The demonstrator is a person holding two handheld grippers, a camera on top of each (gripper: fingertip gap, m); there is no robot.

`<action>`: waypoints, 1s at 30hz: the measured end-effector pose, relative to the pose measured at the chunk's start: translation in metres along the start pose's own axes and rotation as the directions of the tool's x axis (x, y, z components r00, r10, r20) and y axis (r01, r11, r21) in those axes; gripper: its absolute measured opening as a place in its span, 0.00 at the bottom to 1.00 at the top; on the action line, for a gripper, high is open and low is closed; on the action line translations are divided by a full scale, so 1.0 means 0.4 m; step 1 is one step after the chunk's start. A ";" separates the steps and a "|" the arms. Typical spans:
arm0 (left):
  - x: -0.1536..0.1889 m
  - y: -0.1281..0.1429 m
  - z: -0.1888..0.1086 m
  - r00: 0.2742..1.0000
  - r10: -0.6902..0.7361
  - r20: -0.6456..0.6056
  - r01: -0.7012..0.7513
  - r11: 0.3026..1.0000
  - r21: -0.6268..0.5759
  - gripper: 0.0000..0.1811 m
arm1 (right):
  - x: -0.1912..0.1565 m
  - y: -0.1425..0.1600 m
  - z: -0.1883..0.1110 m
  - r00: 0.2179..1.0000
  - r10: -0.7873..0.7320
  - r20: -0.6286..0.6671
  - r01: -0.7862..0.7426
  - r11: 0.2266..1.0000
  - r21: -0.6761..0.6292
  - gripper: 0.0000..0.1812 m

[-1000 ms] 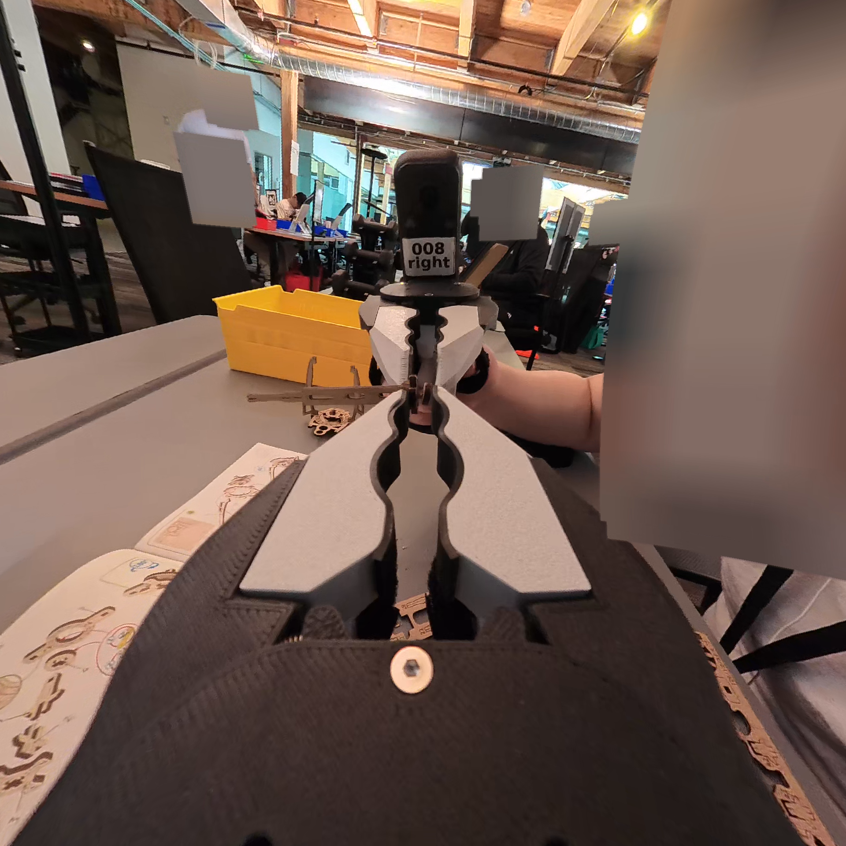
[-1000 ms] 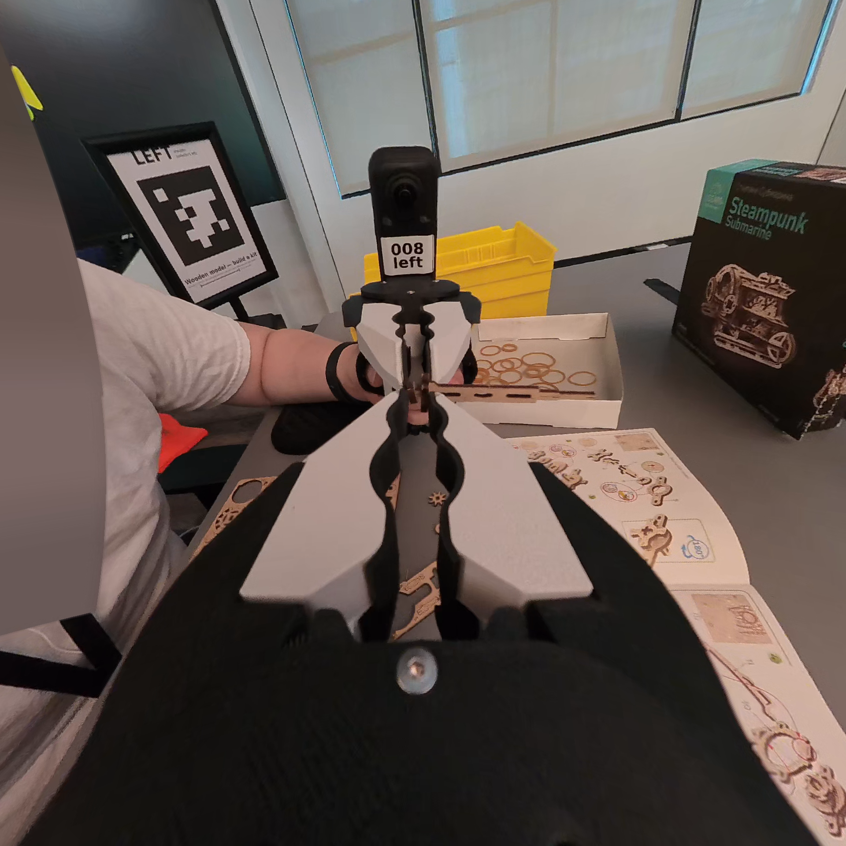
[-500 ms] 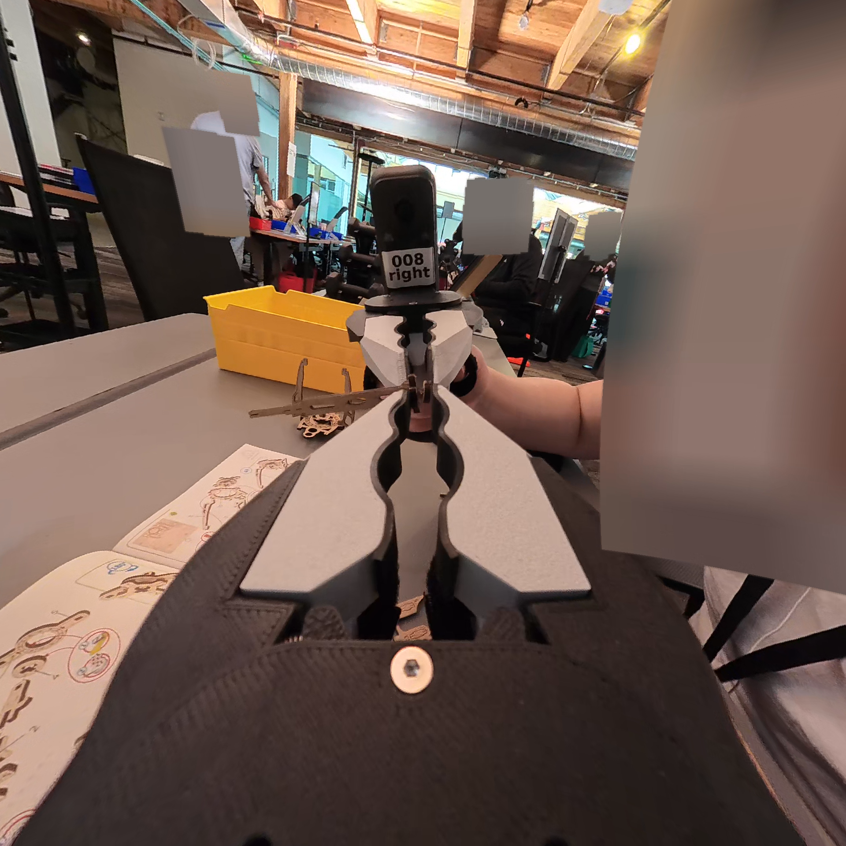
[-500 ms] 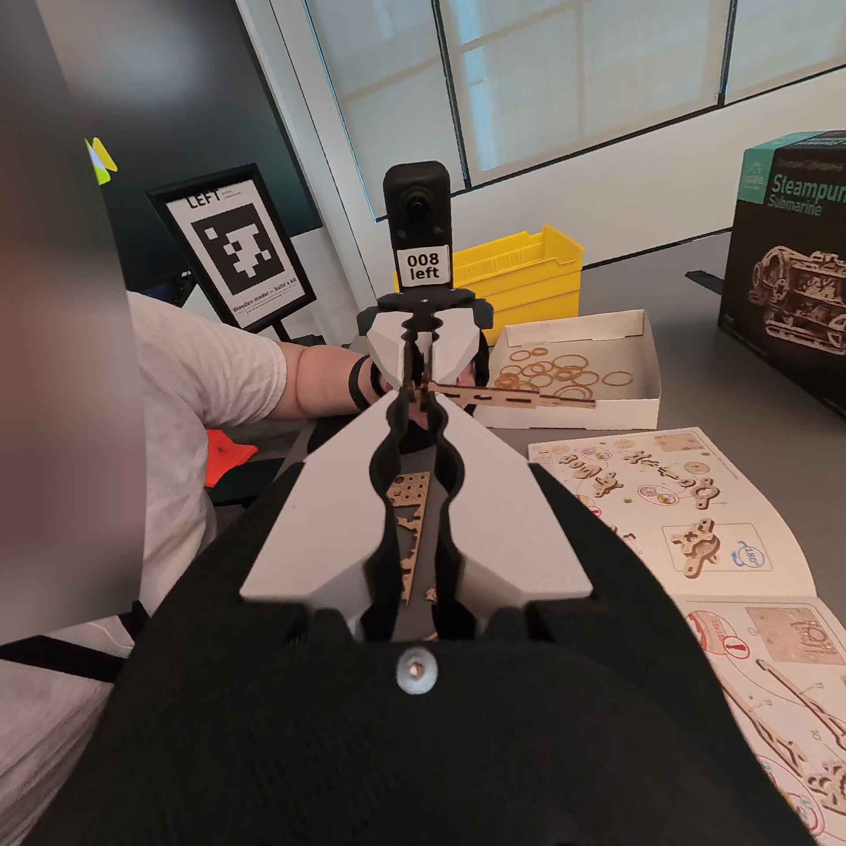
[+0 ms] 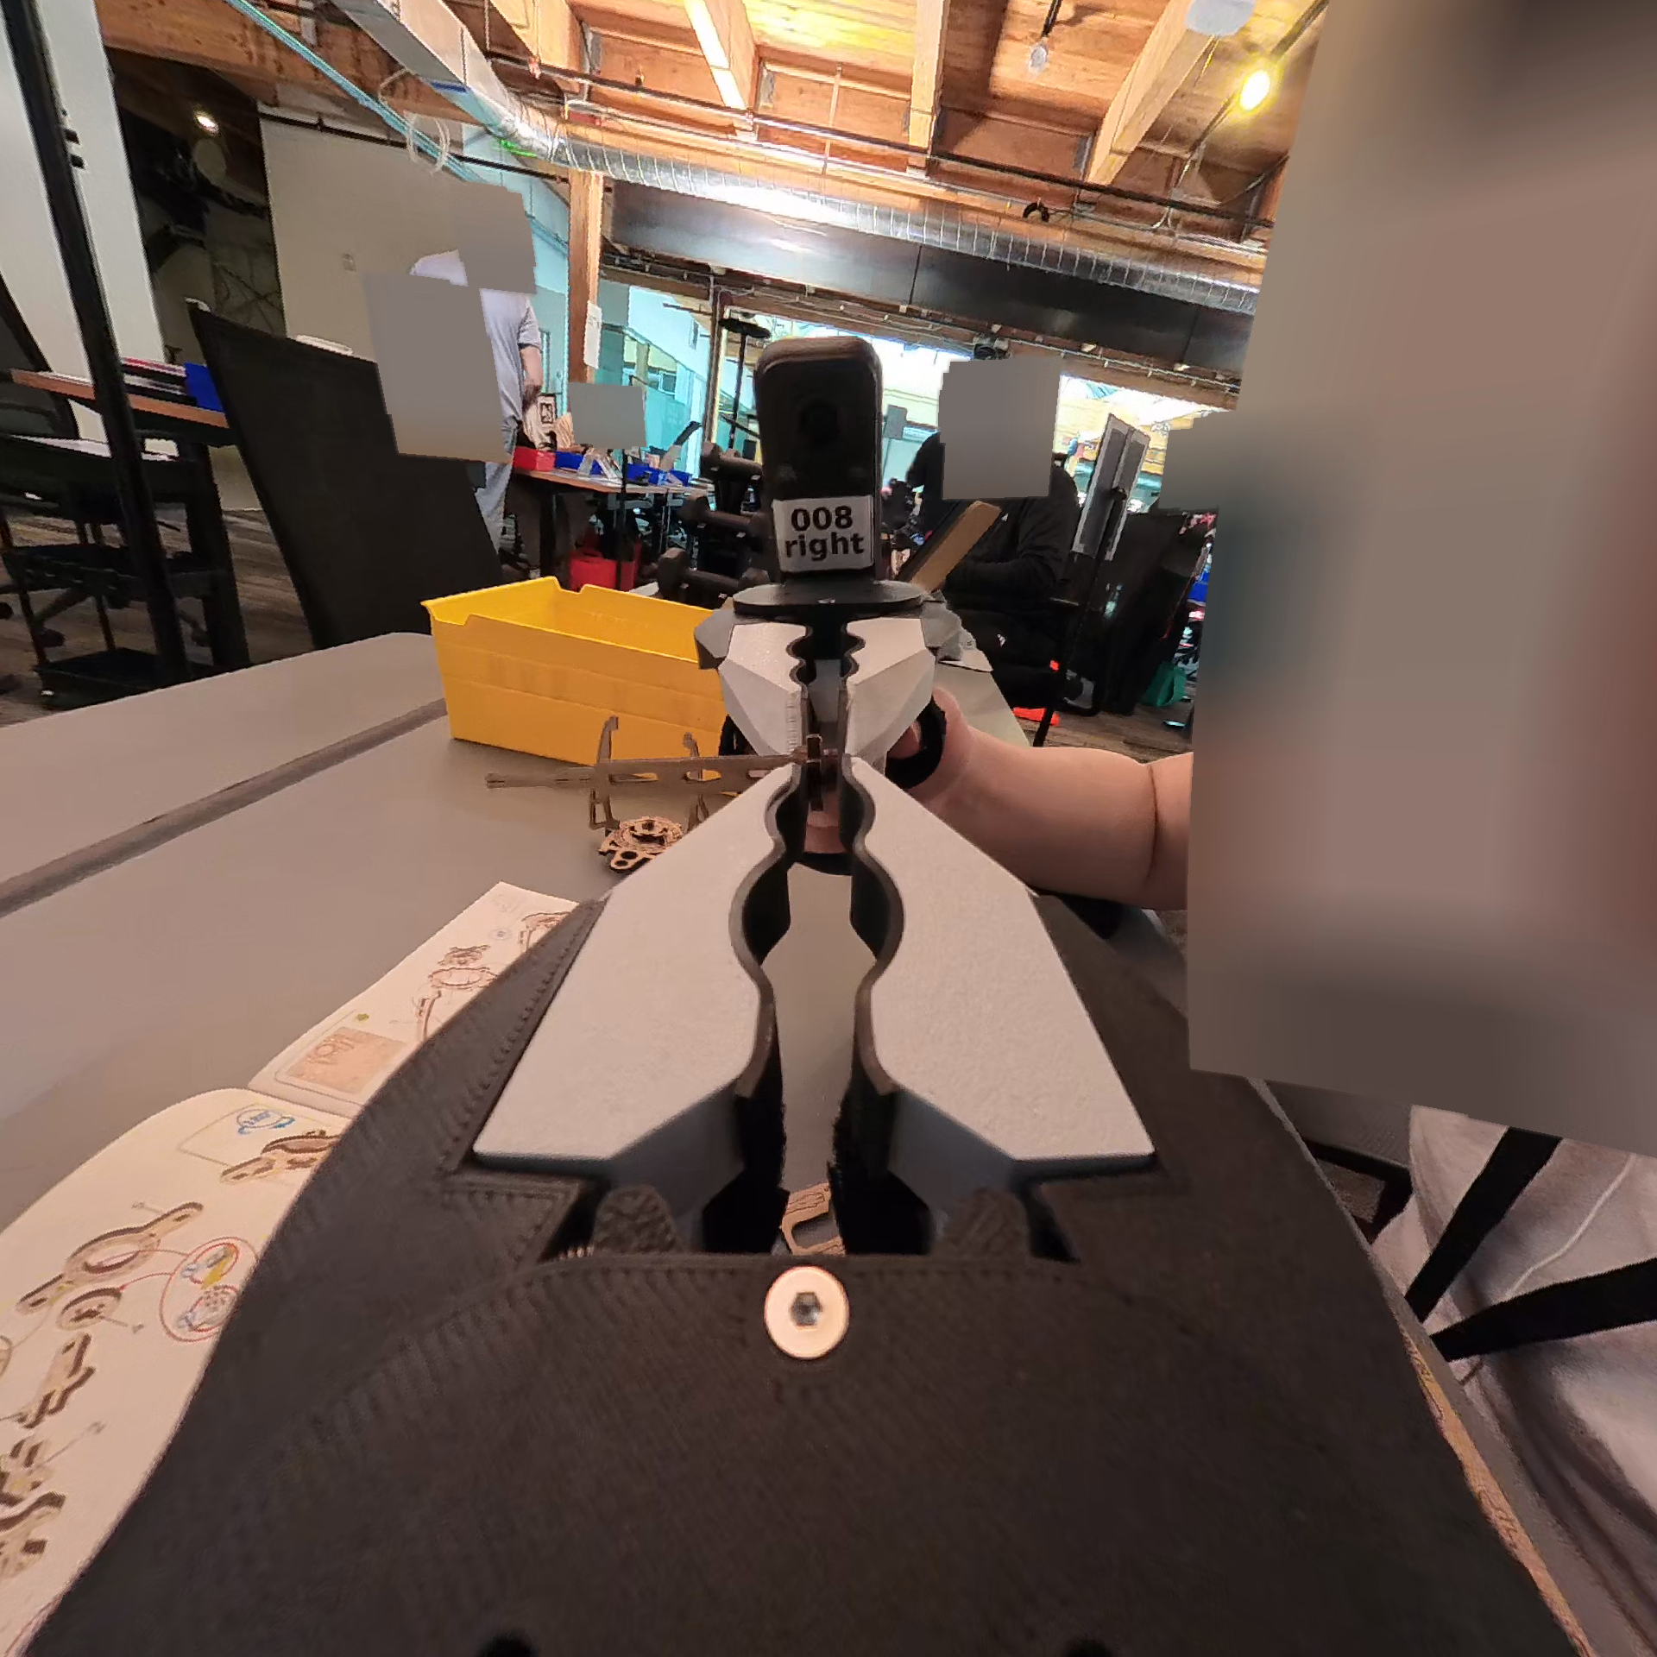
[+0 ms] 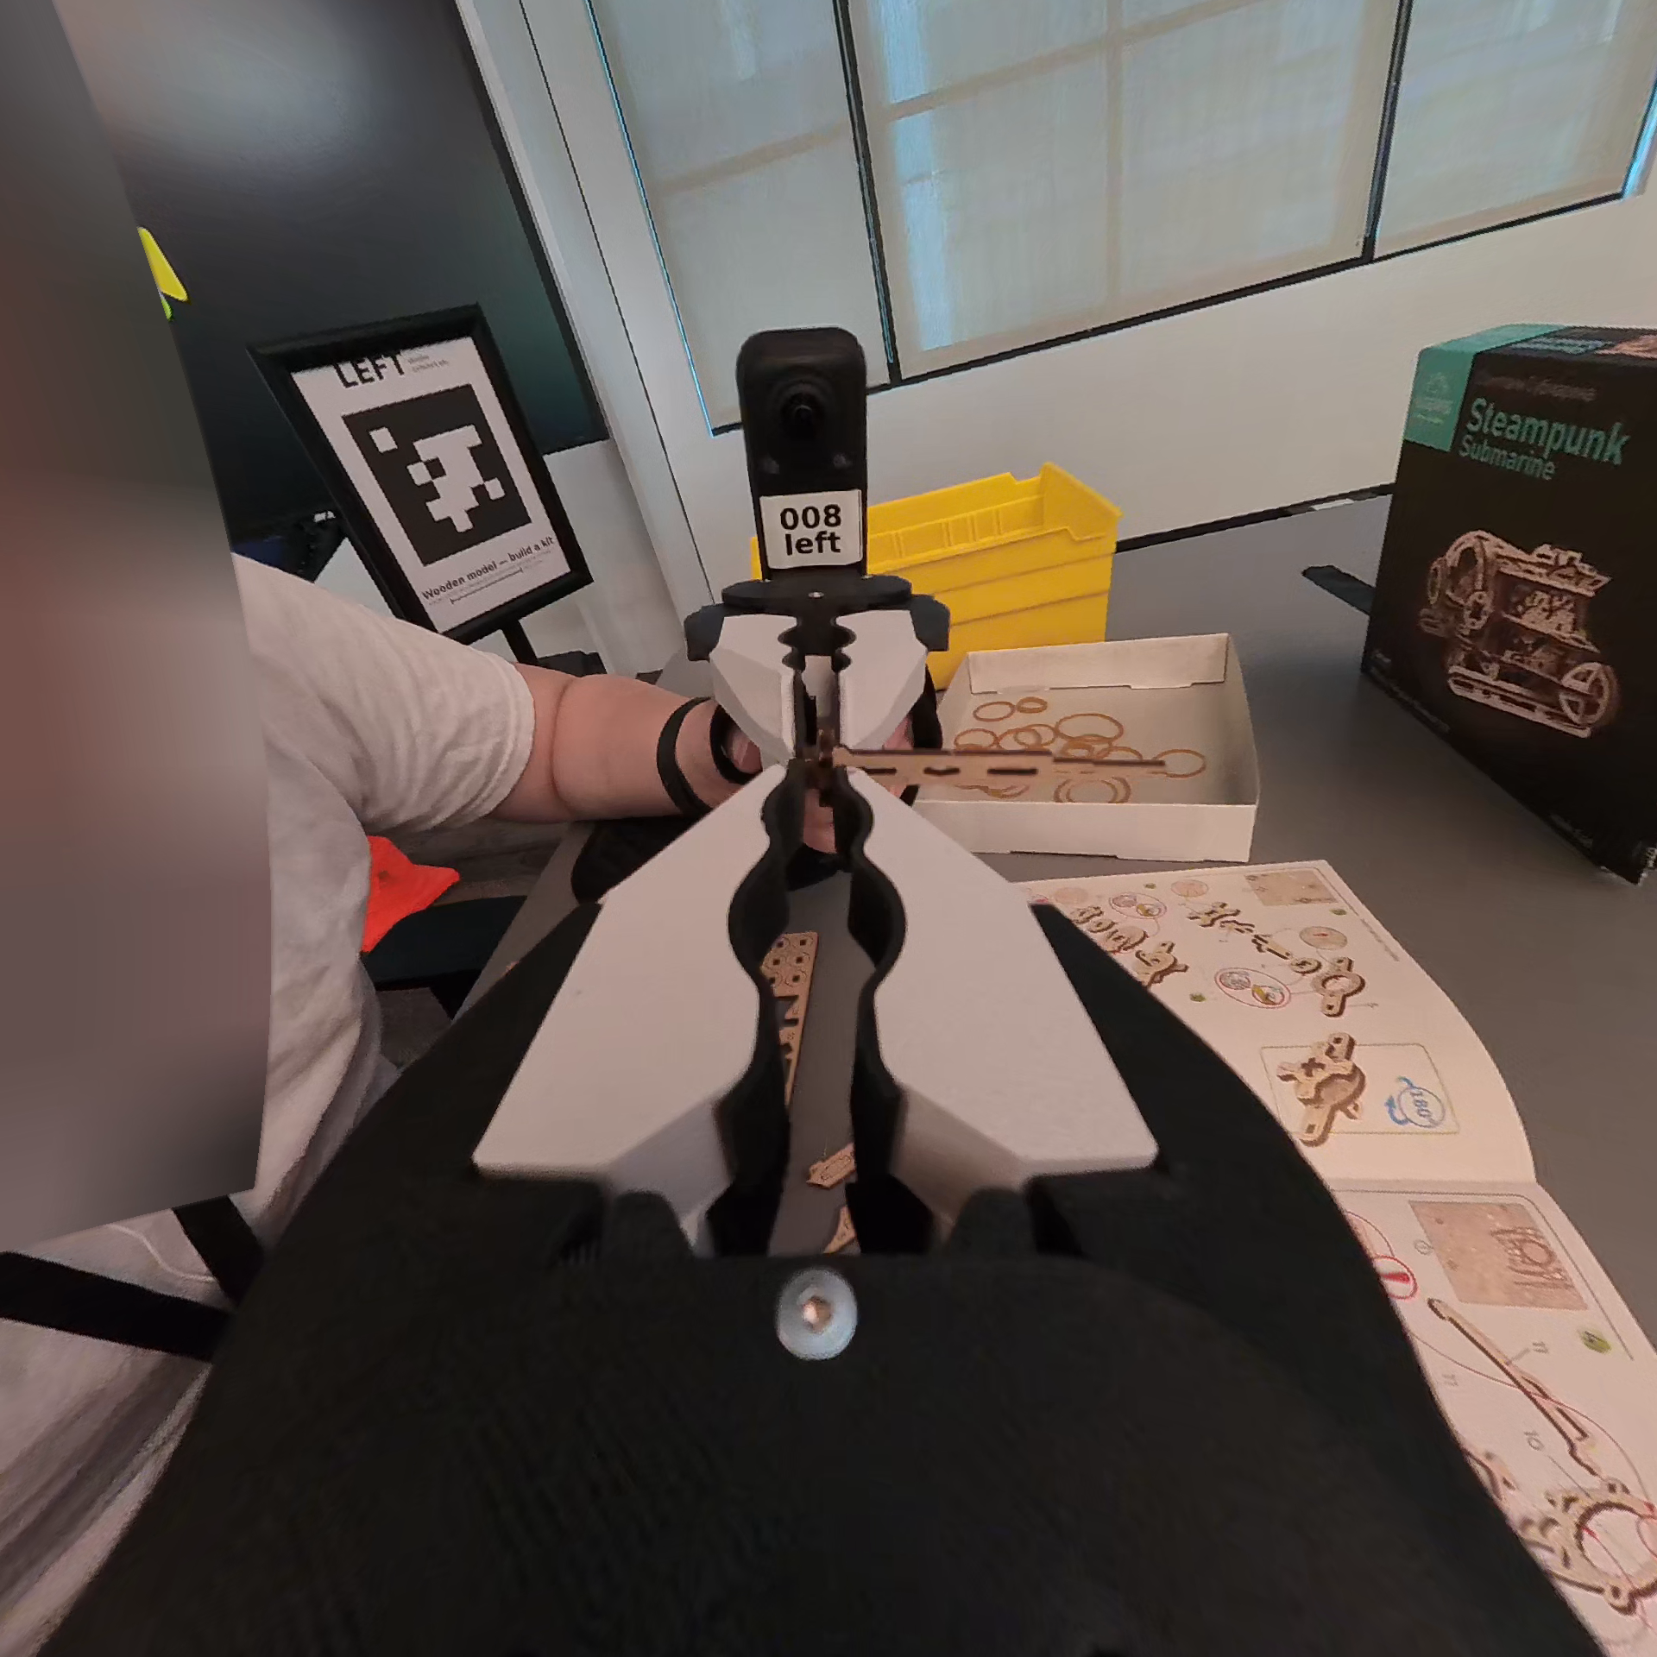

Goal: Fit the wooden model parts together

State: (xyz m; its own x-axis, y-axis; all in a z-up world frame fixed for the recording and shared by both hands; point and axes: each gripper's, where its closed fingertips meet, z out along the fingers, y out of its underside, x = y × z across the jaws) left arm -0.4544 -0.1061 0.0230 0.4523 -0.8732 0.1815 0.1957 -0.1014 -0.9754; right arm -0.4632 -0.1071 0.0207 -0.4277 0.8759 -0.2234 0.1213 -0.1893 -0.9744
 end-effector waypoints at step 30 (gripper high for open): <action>0.096 0.041 0.007 0.829 0.553 -0.081 -0.559 0.819 -0.131 0.02 | -0.098 0.028 -0.015 0.795 -0.601 0.076 0.600 0.799 0.043 0.02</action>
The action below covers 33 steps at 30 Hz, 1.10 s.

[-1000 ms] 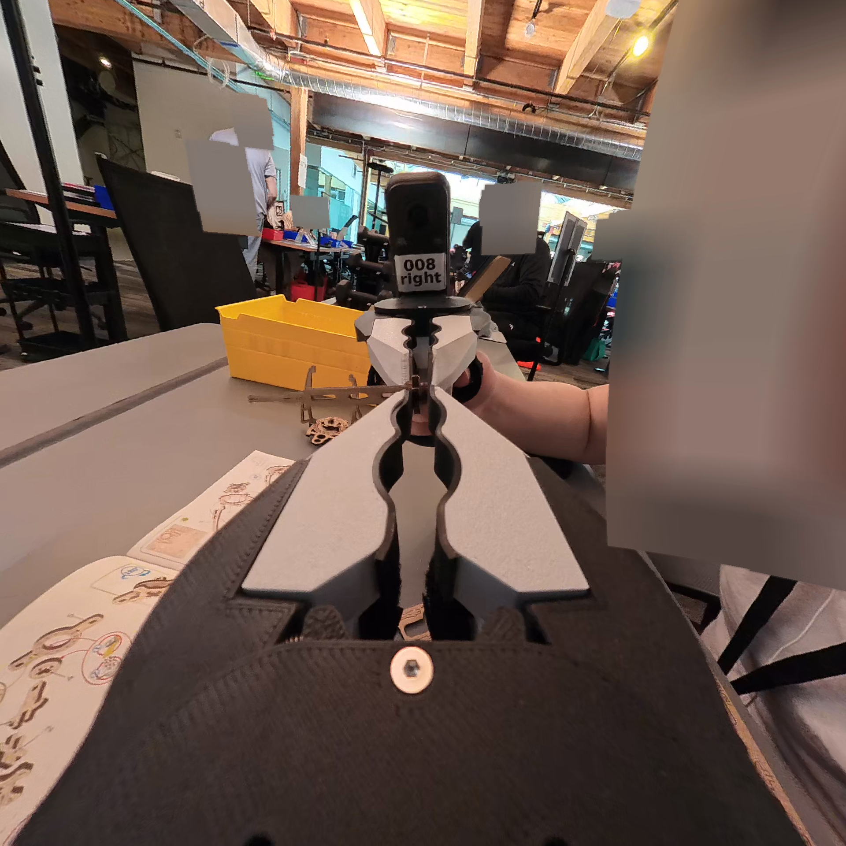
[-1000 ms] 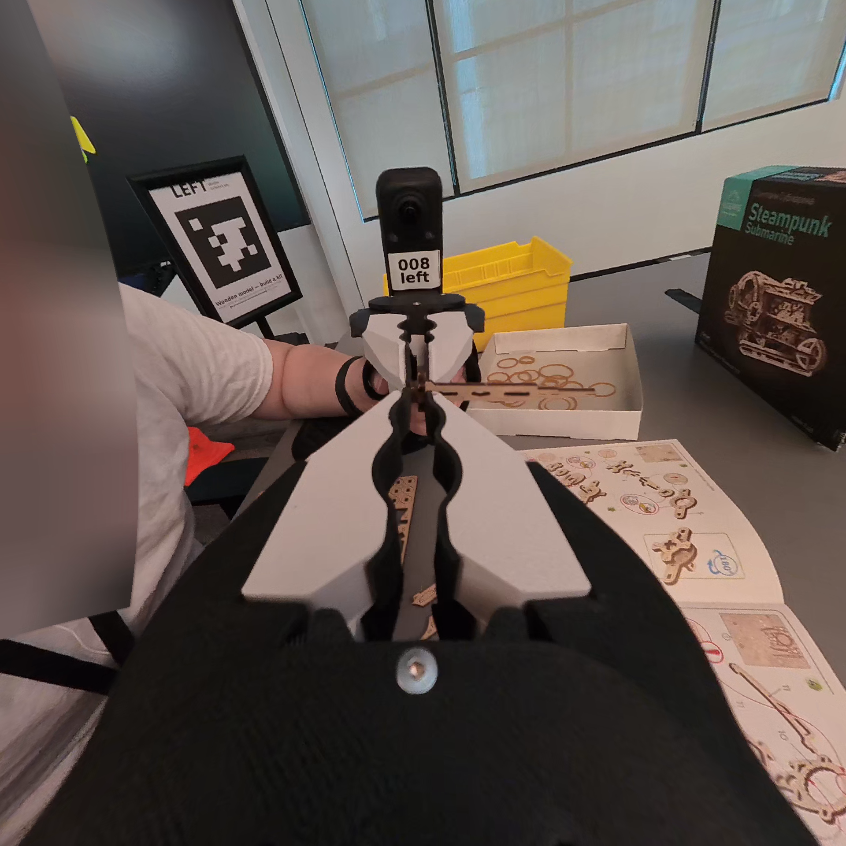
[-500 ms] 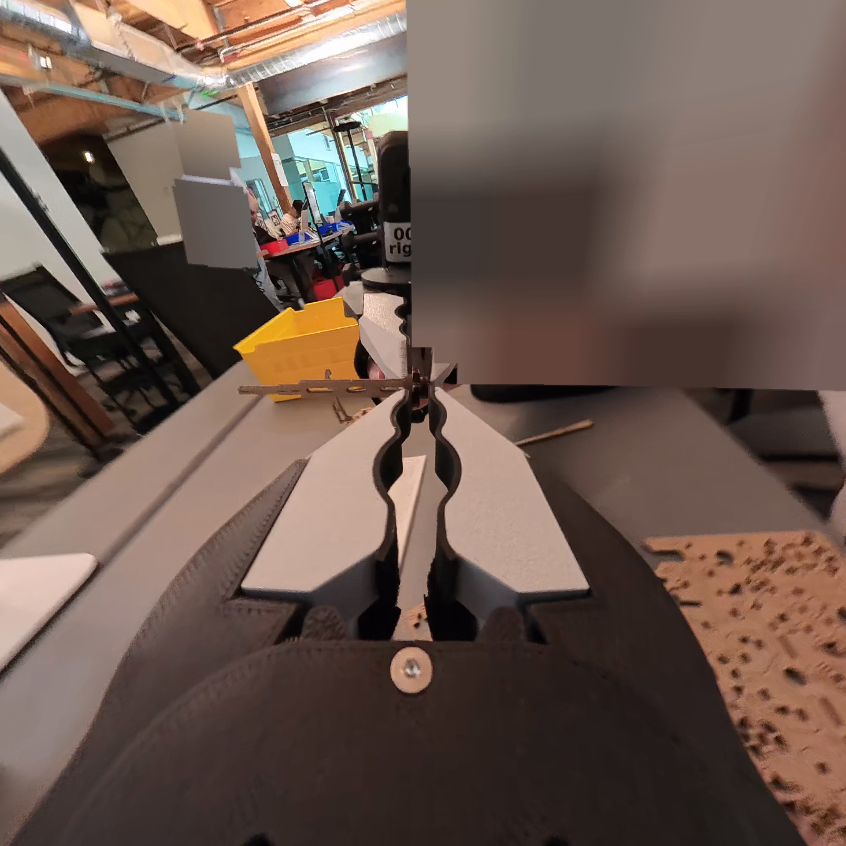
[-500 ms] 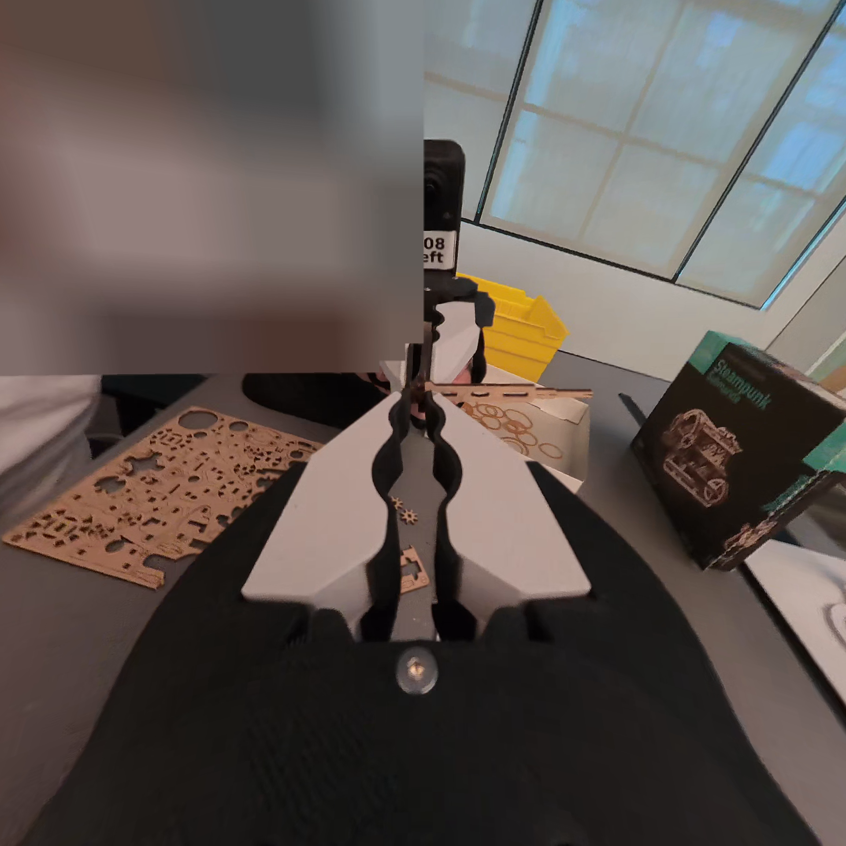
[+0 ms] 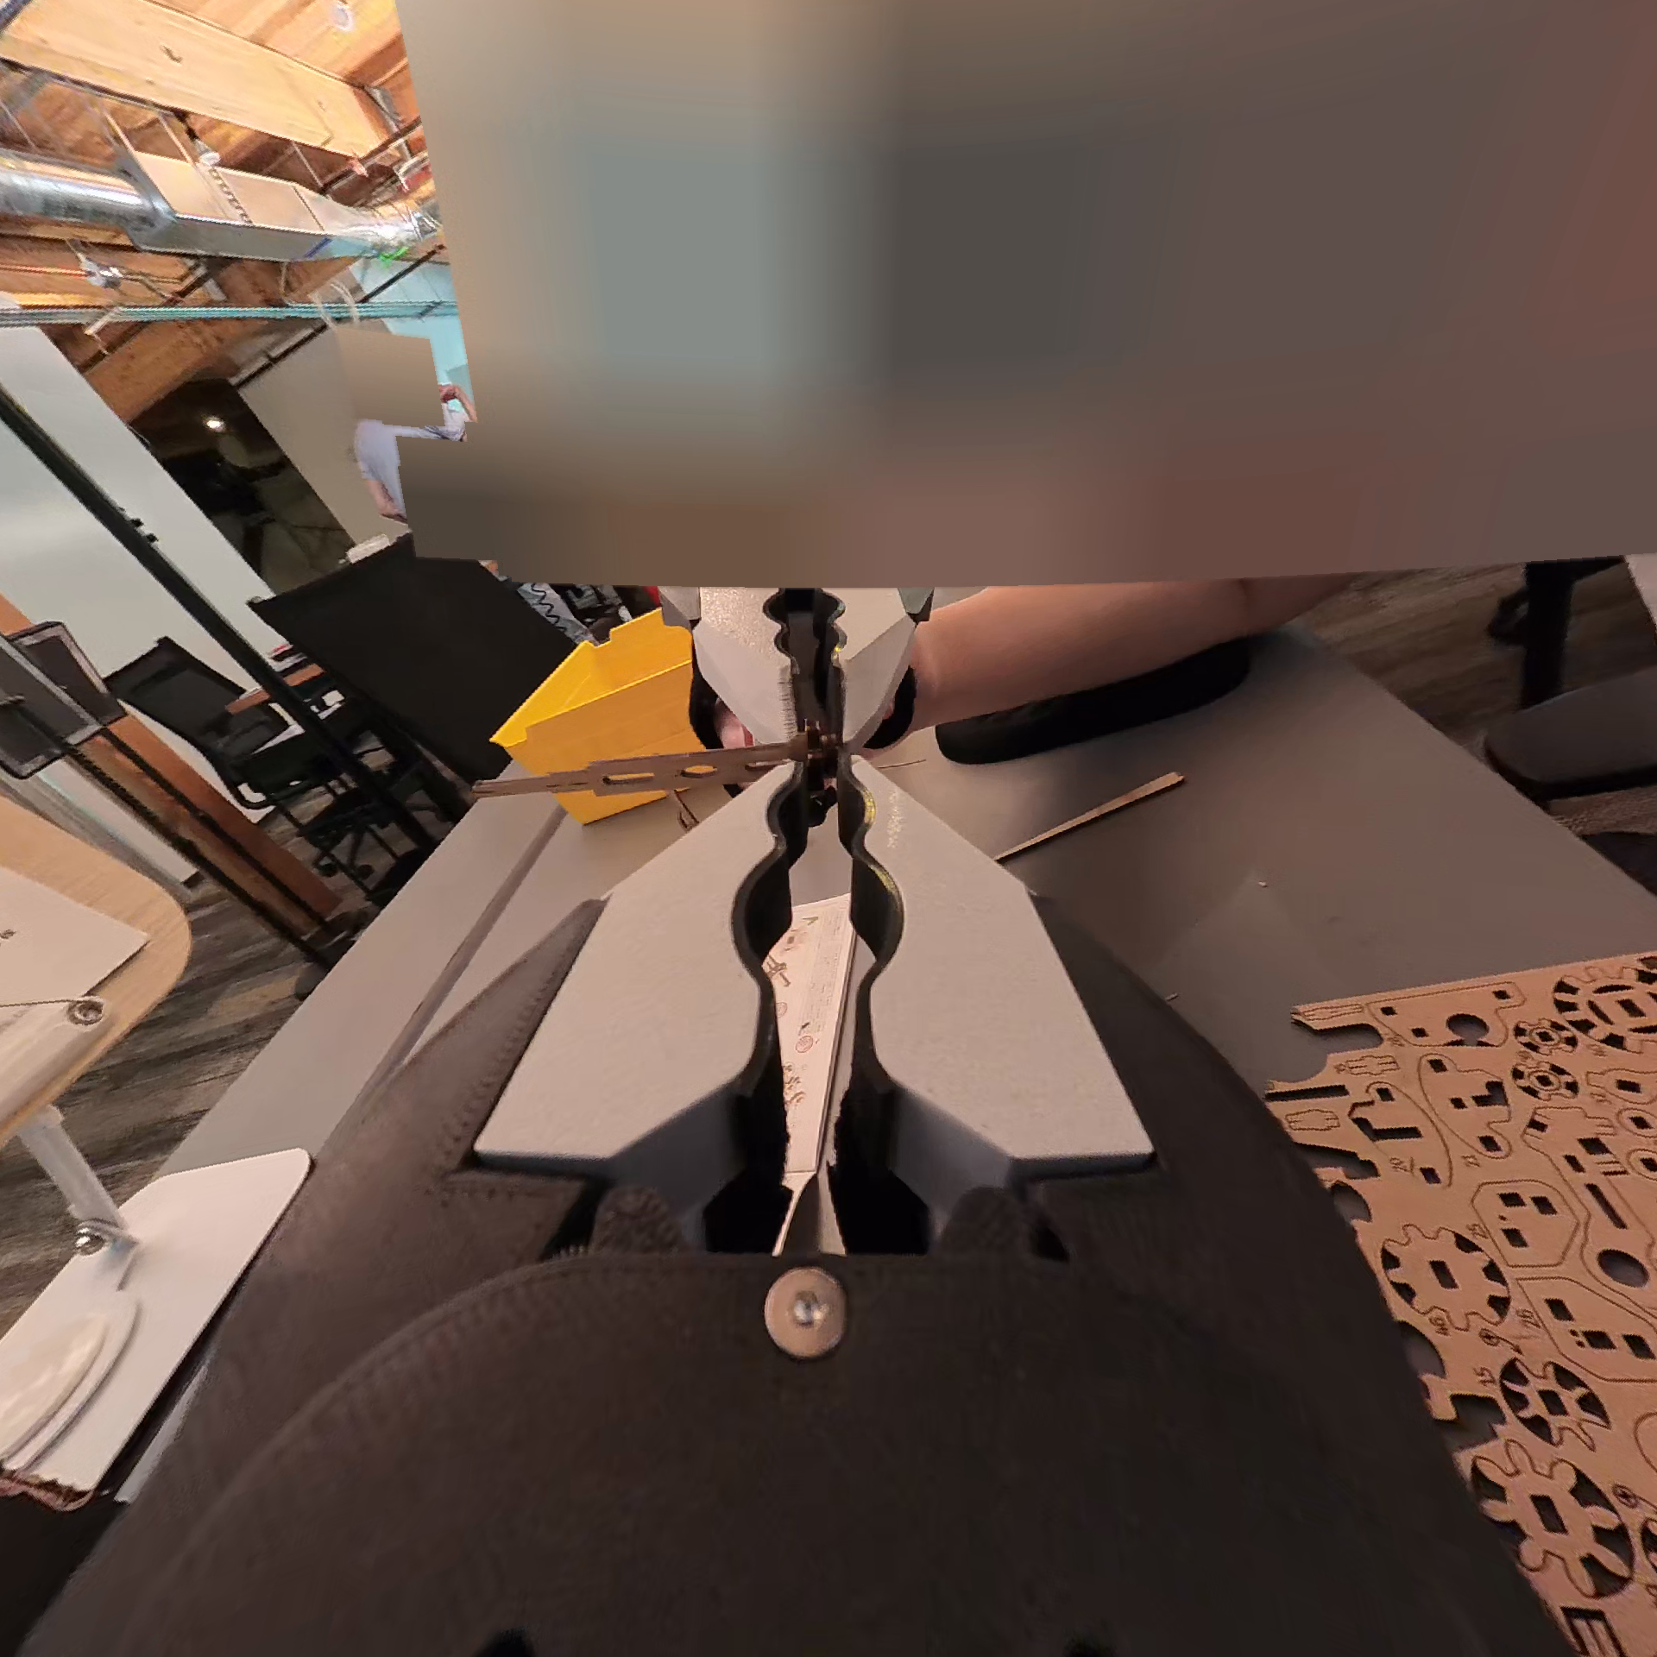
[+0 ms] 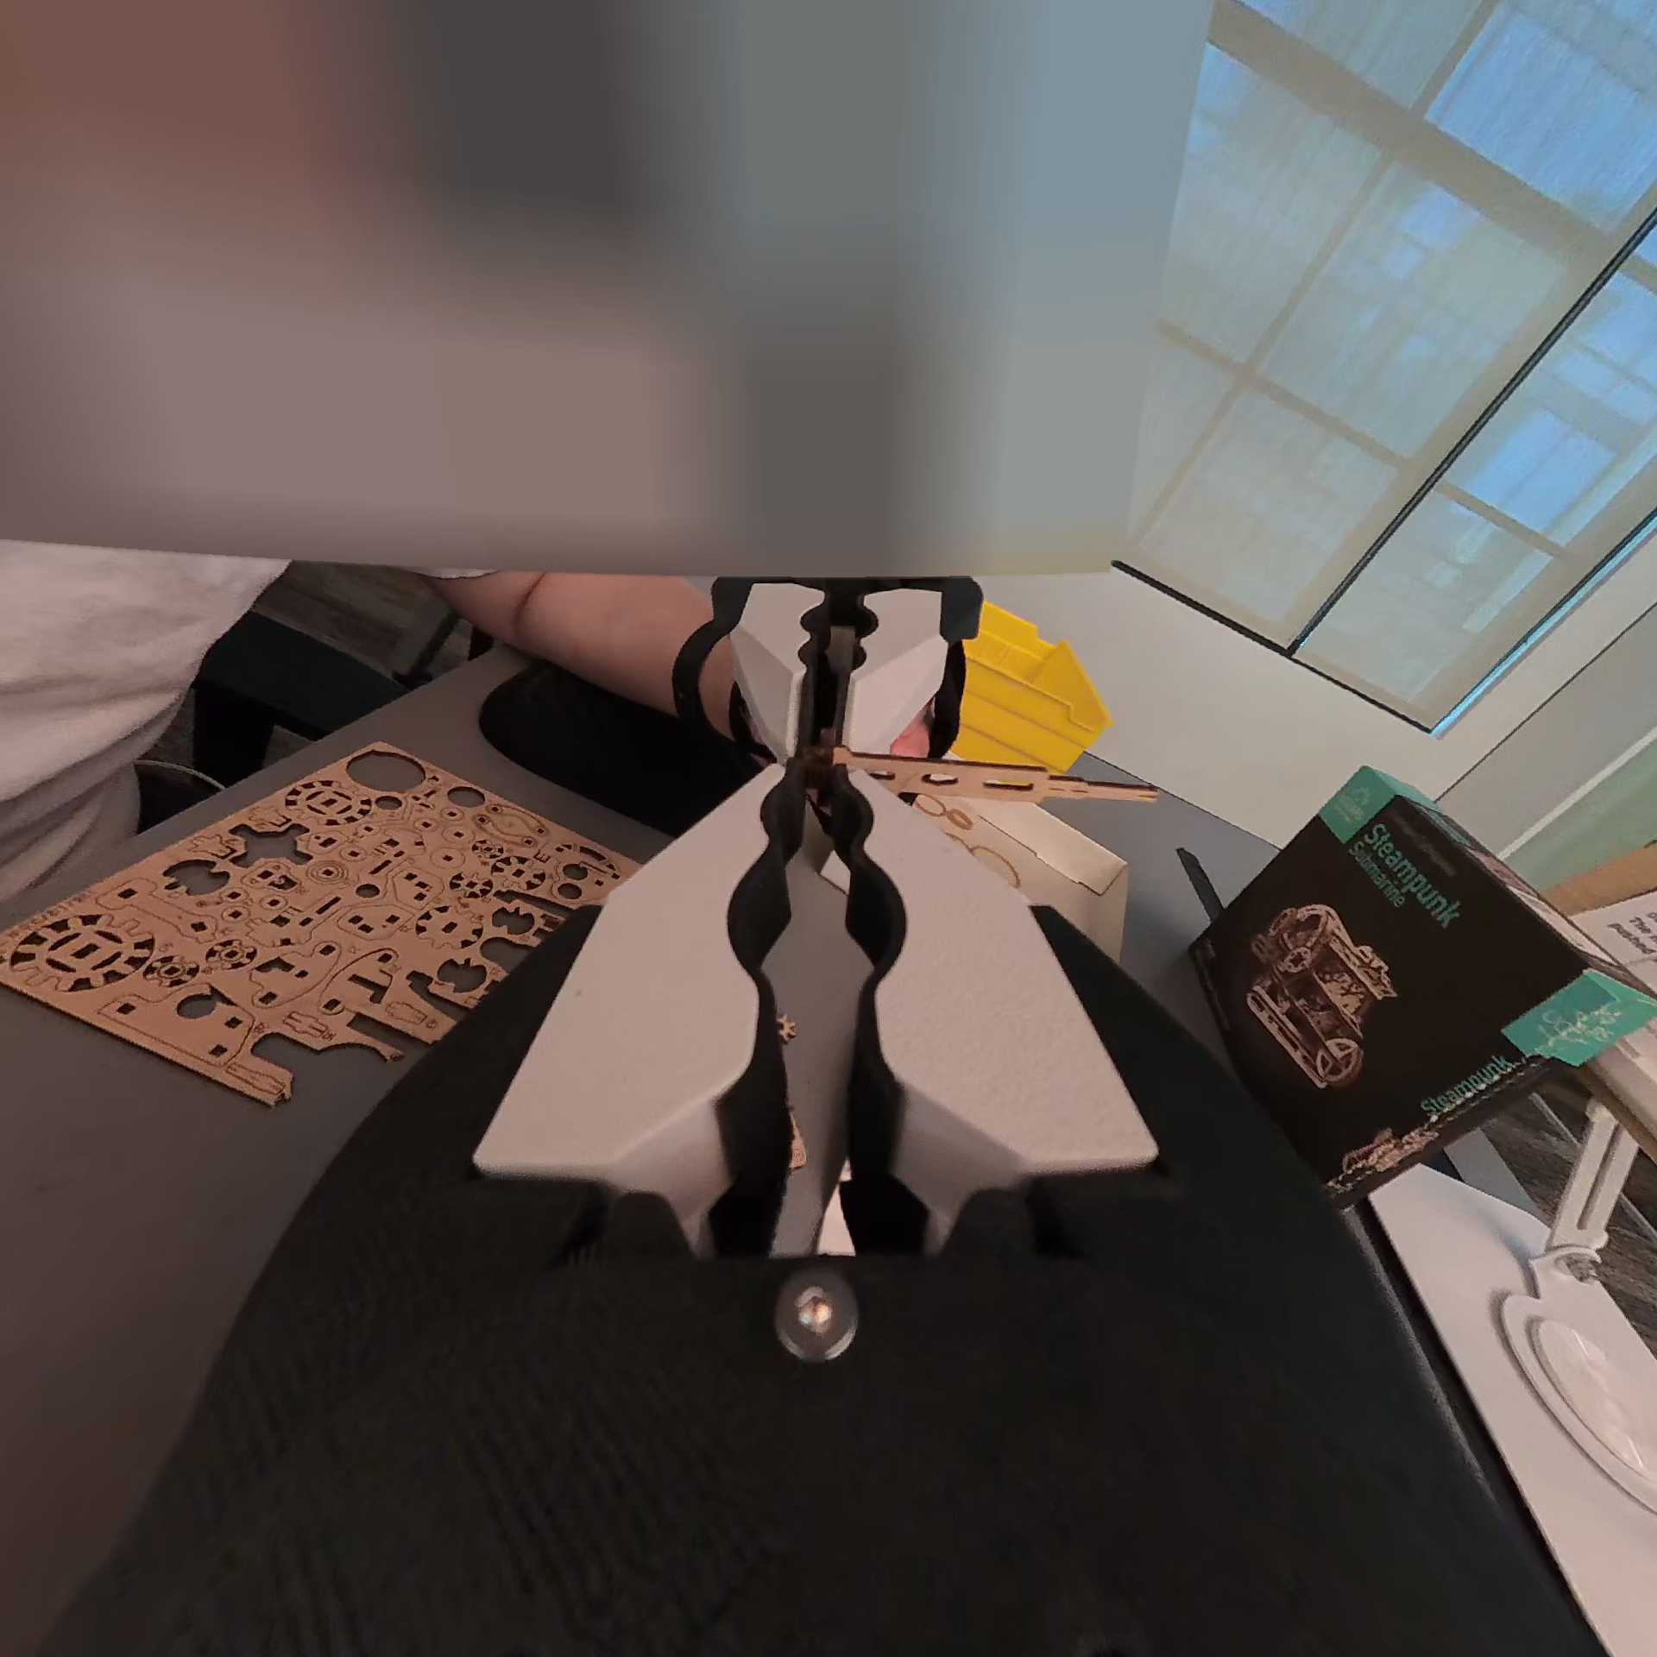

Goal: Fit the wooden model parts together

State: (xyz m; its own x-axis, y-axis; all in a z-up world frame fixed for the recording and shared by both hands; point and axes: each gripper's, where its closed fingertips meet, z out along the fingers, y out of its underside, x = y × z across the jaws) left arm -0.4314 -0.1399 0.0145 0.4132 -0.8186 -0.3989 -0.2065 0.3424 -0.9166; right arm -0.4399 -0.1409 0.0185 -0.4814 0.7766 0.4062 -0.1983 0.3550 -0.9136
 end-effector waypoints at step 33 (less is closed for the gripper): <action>-0.021 0.060 0.010 0.913 0.393 0.112 -0.363 0.906 -0.216 0.02 | 0.012 0.040 -0.009 0.993 -0.113 -0.036 0.108 0.987 -0.118 0.08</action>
State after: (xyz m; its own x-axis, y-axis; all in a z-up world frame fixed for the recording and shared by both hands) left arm -0.4362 -0.1231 -0.0041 0.3958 -0.5611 -0.7270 -0.5289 0.5079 -0.6799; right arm -0.4423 -0.1297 0.0060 -0.4252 0.7496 0.5073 -0.1470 0.4959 -0.8559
